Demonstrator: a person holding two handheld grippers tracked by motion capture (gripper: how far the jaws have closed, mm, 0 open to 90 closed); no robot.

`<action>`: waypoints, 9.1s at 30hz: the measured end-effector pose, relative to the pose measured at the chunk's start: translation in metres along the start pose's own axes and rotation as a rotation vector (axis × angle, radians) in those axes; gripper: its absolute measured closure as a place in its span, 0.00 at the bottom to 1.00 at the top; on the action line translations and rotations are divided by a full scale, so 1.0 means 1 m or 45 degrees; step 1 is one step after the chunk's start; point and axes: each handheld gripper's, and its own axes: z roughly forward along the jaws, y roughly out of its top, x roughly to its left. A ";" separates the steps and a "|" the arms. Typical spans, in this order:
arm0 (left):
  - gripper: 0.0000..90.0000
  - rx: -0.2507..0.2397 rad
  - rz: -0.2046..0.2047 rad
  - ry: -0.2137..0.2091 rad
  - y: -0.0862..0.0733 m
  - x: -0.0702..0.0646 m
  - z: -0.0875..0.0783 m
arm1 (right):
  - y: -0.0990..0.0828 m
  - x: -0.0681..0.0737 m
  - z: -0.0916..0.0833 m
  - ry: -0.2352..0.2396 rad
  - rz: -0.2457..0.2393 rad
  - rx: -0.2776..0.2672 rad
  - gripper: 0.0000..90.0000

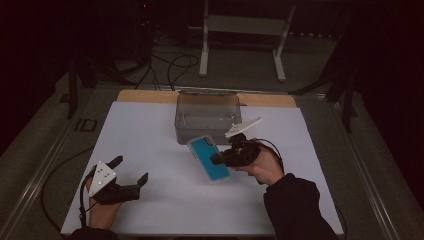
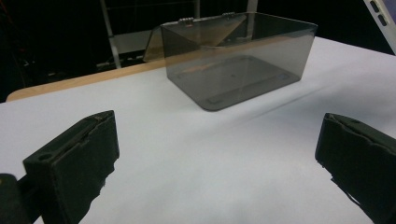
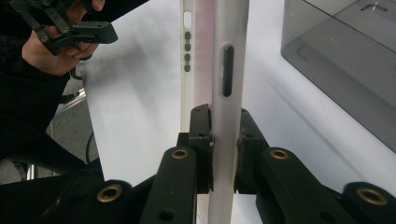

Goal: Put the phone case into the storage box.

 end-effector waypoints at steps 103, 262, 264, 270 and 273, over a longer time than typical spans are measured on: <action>0.01 -0.016 -0.005 0.060 -0.004 -0.003 -0.004 | 0.051 -0.033 -0.004 -0.277 0.371 -0.106 0.90; 0.01 -0.024 -0.004 0.056 -0.004 -0.005 -0.005 | 0.074 -0.118 0.002 -0.716 0.705 -0.106 0.90; 0.01 -0.025 -0.002 0.056 -0.004 -0.005 -0.005 | 0.073 -0.119 0.002 -0.720 0.710 -0.110 0.90; 0.01 -0.025 -0.003 0.056 -0.004 -0.005 -0.005 | 0.071 -0.122 0.002 -0.735 0.718 -0.104 0.90; 0.01 -0.026 -0.003 0.056 -0.004 -0.005 -0.005 | 0.069 -0.123 0.003 -0.739 0.720 -0.106 0.90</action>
